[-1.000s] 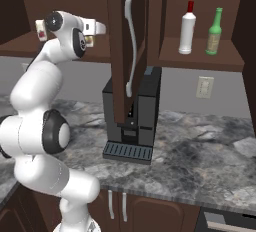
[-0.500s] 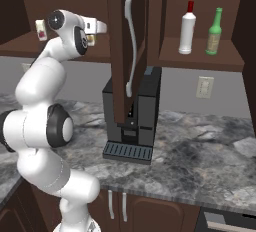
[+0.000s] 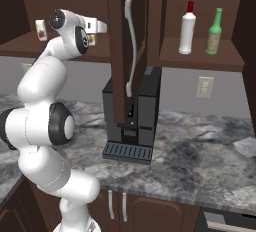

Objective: Sort all alcoholic drinks to one cabinet, and non-alcoholic drinks to the other.

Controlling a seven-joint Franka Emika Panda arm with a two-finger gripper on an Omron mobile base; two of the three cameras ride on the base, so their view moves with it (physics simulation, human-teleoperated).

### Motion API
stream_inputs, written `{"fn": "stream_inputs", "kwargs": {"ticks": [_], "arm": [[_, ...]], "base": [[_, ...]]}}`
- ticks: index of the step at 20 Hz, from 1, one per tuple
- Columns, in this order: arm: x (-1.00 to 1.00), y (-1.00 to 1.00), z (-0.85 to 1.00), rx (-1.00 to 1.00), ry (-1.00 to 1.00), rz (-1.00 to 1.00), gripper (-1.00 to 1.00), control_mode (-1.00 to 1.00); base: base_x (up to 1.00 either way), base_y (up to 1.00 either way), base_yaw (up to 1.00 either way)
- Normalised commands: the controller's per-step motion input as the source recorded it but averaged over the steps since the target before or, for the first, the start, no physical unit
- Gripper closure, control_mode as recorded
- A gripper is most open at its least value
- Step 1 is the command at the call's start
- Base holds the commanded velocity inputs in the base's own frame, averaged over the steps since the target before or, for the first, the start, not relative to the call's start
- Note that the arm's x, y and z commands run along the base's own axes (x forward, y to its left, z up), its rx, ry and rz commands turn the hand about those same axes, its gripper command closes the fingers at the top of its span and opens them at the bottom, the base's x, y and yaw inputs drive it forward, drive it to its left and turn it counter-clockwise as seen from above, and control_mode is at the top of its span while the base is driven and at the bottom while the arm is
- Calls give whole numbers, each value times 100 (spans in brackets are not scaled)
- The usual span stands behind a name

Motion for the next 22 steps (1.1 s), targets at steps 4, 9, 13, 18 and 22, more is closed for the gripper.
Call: {"fn": "stream_inputs", "kwargs": {"ticks": [4, 9, 13, 18, 22], "arm": [[10, 0, -25, 0, 0, 0, 100, -100], [7, 0, -30, 0, 3, 0, 100, -100], [9, 0, -25, 0, 2, 0, 100, -100], [11, 1, -12, 0, 0, 0, 100, -100], [11, 2, -14, 0, 0, 0, 100, -100]], "base": [[0, 0, 0], [0, 0, 0], [0, 0, 0], [0, 0, 0], [0, 0, 0]]}}
